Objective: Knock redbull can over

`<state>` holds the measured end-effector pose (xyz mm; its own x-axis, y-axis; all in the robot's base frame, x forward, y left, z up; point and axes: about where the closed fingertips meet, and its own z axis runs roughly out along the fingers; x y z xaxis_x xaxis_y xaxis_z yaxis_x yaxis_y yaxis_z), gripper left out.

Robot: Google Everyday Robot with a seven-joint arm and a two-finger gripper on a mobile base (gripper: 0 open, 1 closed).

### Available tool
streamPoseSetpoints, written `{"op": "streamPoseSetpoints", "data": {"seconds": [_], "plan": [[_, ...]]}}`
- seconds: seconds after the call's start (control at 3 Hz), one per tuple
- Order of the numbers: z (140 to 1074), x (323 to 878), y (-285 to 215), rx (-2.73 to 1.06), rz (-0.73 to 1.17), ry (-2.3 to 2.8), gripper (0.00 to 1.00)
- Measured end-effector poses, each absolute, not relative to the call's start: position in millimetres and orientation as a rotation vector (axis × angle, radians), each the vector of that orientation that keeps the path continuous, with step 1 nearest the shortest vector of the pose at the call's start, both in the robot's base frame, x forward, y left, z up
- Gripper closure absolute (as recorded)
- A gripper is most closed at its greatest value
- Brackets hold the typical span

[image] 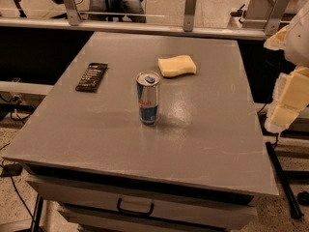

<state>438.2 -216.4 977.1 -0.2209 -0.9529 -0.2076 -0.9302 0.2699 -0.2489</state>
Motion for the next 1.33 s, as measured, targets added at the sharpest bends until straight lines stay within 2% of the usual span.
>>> {"op": "streamPoseSetpoints", "data": {"seconds": [0.67, 1.0, 1.33], "plan": [[981, 444, -205, -1.724, -0.077, 2.178, 0.0], [989, 473, -158, -1.766, 0.024, 2.016, 0.0], [1002, 498, -79, -1.842, 0.209, 1.789, 0.0]]}}
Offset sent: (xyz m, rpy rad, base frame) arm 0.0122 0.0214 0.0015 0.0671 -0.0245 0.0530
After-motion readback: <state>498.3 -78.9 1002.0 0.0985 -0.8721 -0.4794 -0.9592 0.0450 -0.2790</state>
